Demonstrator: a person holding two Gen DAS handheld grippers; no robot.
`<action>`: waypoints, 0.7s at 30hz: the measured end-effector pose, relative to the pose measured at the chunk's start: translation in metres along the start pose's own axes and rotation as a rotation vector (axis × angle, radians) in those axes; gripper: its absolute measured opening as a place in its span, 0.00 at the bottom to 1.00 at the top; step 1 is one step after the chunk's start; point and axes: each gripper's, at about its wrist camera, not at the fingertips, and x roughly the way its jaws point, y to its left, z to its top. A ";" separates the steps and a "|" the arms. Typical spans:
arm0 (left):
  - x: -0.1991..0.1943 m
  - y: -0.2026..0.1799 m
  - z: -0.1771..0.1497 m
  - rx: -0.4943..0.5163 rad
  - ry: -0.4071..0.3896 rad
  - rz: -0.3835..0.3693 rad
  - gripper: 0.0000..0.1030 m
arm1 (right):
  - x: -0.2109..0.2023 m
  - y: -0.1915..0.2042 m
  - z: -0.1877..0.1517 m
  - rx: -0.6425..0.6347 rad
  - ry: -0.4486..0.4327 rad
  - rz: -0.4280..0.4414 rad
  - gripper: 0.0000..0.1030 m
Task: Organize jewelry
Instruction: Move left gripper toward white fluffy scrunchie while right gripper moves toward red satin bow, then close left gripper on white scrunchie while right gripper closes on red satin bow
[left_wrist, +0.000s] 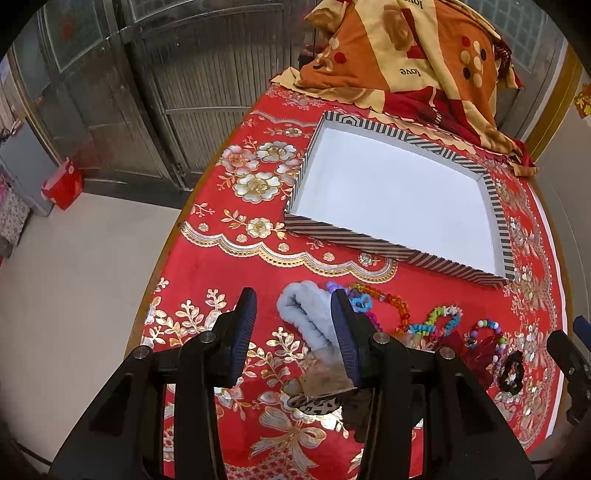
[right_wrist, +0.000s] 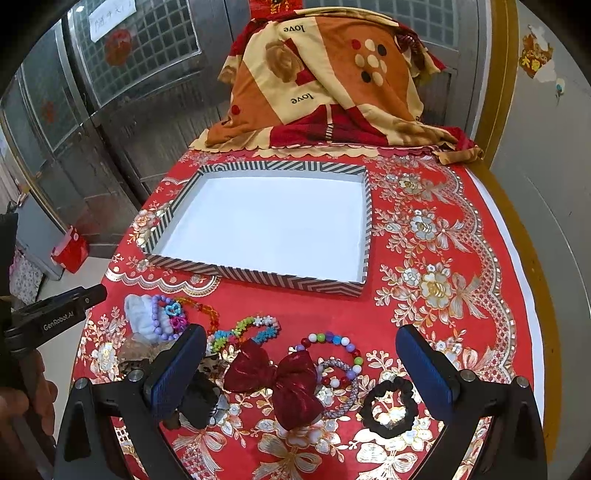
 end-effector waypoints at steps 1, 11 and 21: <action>0.000 0.000 0.000 0.000 0.000 0.000 0.40 | 0.000 0.000 0.000 0.002 0.001 0.002 0.99; 0.001 -0.001 -0.003 -0.002 0.004 0.001 0.40 | 0.003 0.001 -0.002 0.010 0.010 0.010 0.99; -0.002 -0.003 -0.003 0.004 0.006 -0.012 0.40 | 0.002 0.001 -0.003 0.017 0.019 0.016 0.99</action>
